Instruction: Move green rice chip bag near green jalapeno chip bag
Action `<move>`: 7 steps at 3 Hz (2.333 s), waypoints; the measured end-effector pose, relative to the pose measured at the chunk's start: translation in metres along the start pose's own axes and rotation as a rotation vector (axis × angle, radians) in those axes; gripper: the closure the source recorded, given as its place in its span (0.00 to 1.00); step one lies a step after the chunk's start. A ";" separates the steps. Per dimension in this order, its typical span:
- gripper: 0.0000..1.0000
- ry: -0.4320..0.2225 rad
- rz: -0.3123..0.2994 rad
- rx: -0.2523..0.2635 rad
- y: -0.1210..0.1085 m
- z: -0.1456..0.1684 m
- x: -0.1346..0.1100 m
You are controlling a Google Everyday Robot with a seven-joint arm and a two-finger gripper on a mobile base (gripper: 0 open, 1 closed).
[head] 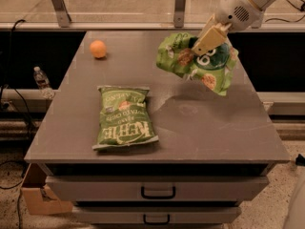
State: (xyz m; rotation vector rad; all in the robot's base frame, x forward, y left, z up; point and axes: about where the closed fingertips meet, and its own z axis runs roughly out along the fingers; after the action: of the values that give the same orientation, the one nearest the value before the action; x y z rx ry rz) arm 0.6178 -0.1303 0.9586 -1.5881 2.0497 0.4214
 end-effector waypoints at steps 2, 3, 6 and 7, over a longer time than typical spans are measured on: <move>1.00 -0.082 0.032 -0.131 0.037 0.012 -0.029; 1.00 -0.121 0.079 -0.155 0.050 0.019 -0.031; 0.82 -0.194 0.185 -0.215 0.062 0.036 -0.017; 0.59 -0.195 0.184 -0.216 0.062 0.038 -0.019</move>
Offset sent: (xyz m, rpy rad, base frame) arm -0.0534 0.0559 0.0055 0.1631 0.1700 0.0812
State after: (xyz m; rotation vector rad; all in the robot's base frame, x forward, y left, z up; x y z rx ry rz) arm 0.5697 -0.0788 0.9340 -1.4153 2.0604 0.8562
